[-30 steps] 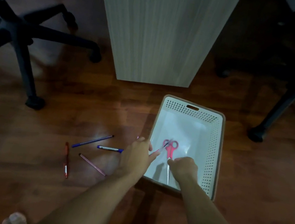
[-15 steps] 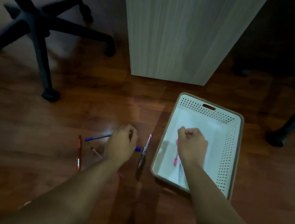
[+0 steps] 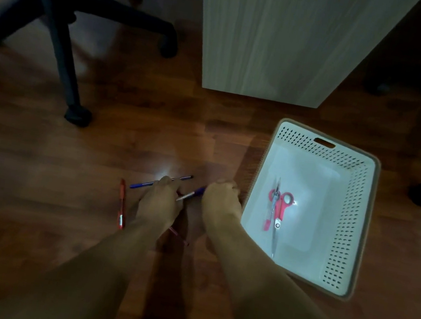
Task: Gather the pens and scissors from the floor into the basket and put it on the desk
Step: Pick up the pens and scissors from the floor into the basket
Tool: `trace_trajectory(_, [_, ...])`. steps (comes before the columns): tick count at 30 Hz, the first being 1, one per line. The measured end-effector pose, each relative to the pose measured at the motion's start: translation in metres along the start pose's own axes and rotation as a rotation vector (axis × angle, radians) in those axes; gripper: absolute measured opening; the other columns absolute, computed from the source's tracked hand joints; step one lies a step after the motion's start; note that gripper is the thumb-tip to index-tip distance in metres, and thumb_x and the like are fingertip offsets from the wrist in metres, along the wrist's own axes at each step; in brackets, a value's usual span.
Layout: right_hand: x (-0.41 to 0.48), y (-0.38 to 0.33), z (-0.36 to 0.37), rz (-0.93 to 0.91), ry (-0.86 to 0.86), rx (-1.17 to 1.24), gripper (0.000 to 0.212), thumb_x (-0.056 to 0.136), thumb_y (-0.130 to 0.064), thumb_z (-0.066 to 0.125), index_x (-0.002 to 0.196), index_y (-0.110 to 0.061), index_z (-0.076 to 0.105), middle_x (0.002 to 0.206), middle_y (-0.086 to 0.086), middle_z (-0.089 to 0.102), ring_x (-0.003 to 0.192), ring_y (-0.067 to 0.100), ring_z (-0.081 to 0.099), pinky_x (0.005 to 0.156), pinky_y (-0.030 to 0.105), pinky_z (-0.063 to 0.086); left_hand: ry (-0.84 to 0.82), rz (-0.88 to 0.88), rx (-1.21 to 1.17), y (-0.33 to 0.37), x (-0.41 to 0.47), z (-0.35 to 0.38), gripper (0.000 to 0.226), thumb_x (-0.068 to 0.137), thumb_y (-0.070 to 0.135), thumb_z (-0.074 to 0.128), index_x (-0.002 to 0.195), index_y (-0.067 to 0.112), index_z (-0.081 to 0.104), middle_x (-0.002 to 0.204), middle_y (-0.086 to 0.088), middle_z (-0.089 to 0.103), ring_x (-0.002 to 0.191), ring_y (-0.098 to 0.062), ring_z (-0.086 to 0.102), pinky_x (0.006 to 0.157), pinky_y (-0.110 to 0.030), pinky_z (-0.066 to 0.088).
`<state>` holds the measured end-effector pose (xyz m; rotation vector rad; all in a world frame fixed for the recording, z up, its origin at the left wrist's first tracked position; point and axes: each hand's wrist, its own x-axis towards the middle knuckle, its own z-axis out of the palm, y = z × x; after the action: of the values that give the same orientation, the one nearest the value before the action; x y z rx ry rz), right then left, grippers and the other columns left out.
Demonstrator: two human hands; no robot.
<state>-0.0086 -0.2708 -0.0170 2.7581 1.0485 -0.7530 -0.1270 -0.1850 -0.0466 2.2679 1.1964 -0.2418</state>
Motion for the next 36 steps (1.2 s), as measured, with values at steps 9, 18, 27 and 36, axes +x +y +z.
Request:
trace_trajectory(9, [-0.002, -0.001, 0.010, 0.006, -0.011, 0.005, 0.048, 0.107, 0.001, 0.045, 0.155, -0.006, 0.041, 0.148, 0.034, 0.049, 0.125, 0.039, 0.066, 0.095, 0.043, 0.061, -0.004, -0.155, -0.288, -0.023, -0.002, 0.002, 0.015, 0.088, 0.012, 0.077, 0.099, 0.019, 0.071, 0.081, 0.003, 0.071, 0.076, -0.016, 0.068, 0.057, -0.019, 0.037])
trace_trajectory(18, [-0.012, -0.006, -0.021, 0.030, 0.219, 0.564, 0.023, 0.103, -0.005, 0.060, 0.120, -0.013, 0.045, 0.122, 0.019, 0.061, 0.100, 0.038, 0.073, 0.074, 0.037, 0.051, 0.123, -0.217, -0.457, -0.006, -0.005, -0.022, 0.008, 0.082, 0.020, 0.078, 0.085, 0.022, 0.071, 0.081, -0.001, 0.076, 0.075, -0.018, 0.072, 0.058, -0.013, 0.041])
trace_trajectory(27, [-0.005, 0.044, -0.088, 0.228, 0.572, 0.921, 0.022, 0.091, -0.016, 0.066, 0.108, -0.018, 0.053, 0.096, 0.011, 0.071, 0.082, 0.032, 0.069, 0.072, 0.040, 0.055, 0.087, -0.075, -0.652, 0.094, -0.004, -0.050, 0.011, 0.091, 0.017, 0.079, 0.099, 0.015, 0.072, 0.078, 0.007, 0.066, 0.065, -0.007, 0.060, 0.057, -0.015, 0.047])
trace_trajectory(36, [-0.021, 0.164, -0.073, 0.581, 0.426, 0.929, 0.027, 0.098, -0.022, 0.073, 0.122, -0.012, 0.069, 0.096, 0.006, 0.069, 0.082, 0.022, 0.061, 0.073, 0.029, 0.044, -0.081, 0.071, -0.590, 0.182, -0.013, -0.021, 0.011, 0.087, 0.025, 0.080, 0.093, 0.020, 0.072, 0.083, 0.002, 0.076, 0.082, -0.026, 0.081, 0.074, -0.037, 0.064])
